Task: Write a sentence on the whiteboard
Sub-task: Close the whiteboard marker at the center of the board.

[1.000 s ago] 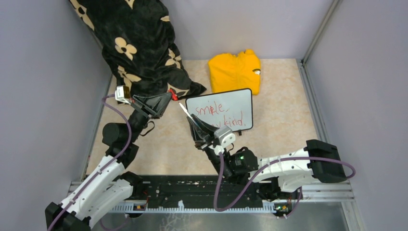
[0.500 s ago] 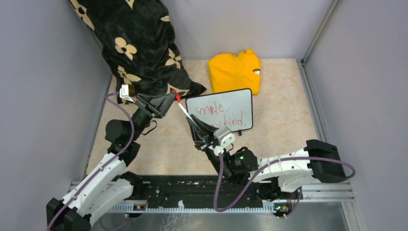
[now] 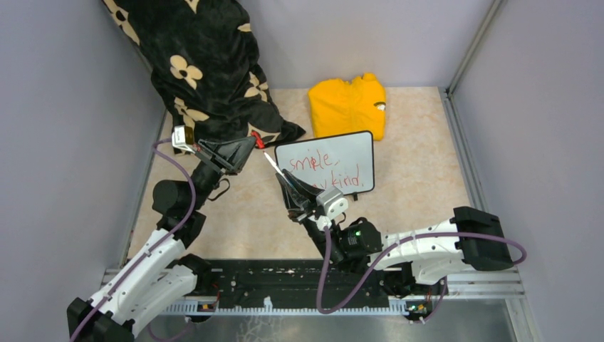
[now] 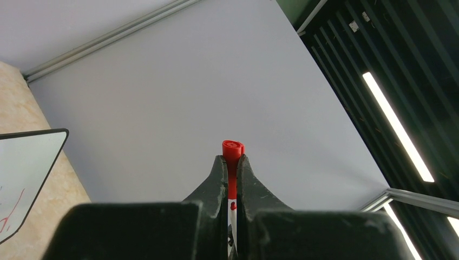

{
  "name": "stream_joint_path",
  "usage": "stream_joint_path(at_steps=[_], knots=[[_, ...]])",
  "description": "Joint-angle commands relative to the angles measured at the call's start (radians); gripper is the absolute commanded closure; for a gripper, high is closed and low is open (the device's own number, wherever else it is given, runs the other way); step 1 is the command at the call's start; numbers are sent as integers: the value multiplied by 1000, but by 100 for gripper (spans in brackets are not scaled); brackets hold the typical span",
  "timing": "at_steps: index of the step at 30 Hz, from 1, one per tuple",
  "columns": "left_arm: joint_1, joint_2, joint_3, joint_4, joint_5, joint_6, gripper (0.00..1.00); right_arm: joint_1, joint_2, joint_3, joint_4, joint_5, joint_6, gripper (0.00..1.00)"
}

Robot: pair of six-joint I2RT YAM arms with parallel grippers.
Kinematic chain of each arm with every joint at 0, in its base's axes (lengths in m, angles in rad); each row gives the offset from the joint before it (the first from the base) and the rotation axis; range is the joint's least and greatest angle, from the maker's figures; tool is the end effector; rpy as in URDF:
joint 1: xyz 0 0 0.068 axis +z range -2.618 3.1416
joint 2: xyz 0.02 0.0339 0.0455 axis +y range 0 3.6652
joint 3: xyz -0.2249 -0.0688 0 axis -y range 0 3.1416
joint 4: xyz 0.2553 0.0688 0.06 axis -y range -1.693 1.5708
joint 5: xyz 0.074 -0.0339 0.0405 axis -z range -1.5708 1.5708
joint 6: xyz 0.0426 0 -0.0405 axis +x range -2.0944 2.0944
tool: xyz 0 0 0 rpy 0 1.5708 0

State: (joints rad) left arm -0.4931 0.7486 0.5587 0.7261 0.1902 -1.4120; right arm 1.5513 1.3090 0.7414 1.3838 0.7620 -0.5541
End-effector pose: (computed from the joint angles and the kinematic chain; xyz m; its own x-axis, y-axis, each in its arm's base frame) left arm 0.1872 -0.1097 0.3365 -0.5292 -0.8164 -0.2313 0.5405 -0.1142 -0.8336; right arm 0.0349 0.2805 0.3204 0.3878 0.3632 -0.8472 -0.5998 0.7973 0.0673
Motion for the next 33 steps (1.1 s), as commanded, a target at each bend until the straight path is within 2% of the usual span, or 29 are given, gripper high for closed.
stream_joint_path(at_steps=[1,33], knots=[[-5,-5,35,26,17,7,100,10,-32,26,45,-7,5,100],[-5,0,26,73,81,-18,100,10,-16,33,62,1,-14,100]])
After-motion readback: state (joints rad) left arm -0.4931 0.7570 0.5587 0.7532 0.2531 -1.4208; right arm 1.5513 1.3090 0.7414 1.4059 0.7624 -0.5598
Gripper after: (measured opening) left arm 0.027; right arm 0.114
